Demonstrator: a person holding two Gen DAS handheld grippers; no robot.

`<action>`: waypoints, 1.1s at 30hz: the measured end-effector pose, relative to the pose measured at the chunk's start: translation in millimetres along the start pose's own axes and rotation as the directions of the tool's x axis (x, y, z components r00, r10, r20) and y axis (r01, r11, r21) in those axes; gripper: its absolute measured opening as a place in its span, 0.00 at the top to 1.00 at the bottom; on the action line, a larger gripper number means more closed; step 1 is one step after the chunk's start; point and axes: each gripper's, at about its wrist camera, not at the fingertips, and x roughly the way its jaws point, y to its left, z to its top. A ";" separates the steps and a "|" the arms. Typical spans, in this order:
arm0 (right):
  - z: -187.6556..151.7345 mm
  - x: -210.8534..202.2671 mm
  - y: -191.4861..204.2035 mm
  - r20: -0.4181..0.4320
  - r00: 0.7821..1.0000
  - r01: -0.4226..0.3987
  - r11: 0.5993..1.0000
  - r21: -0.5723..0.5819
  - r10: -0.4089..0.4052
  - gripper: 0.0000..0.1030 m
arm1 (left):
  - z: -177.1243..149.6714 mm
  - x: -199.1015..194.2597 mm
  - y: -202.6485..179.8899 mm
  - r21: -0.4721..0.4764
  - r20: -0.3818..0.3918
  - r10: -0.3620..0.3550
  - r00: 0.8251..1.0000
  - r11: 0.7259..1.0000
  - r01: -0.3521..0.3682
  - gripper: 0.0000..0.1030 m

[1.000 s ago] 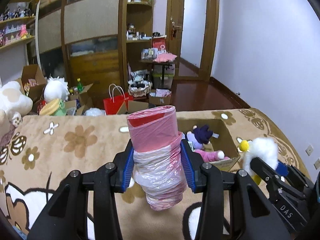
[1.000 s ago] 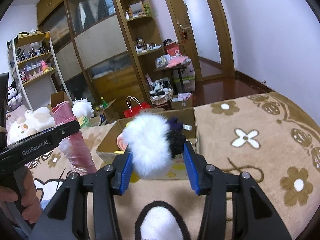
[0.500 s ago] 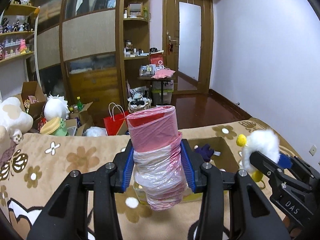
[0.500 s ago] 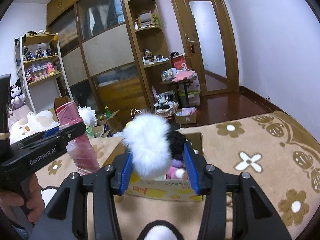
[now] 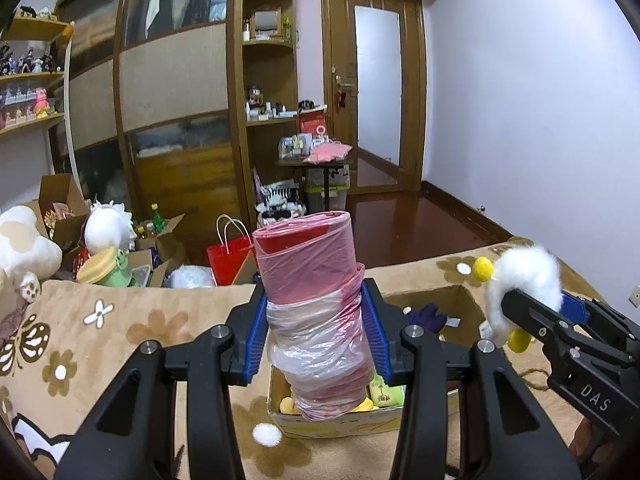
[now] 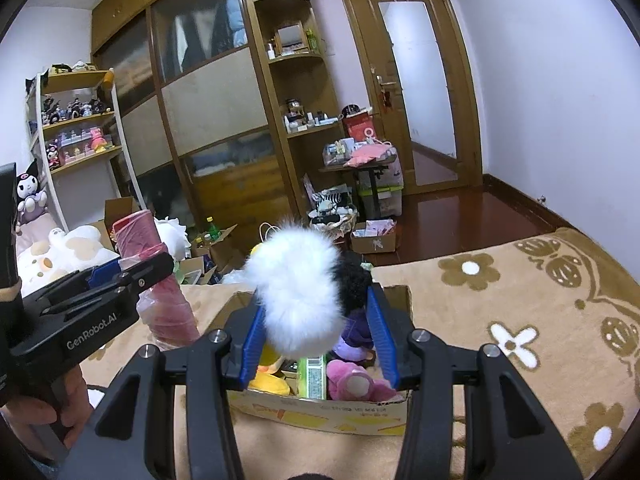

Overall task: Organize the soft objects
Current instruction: 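Lift the pink roll with the left tool while the right tool carries the black-and-white plush over the box, then open the left tool over the box while the right tool releases the black-and-white plush inside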

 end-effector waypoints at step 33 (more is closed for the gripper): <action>-40.4 59.5 -17.4 -0.128 0.992 0.021 0.999 0.036 -0.016 0.48 | -22.7 56.6 4.3 -0.044 -0.133 -0.052 0.990 0.998 0.046 0.41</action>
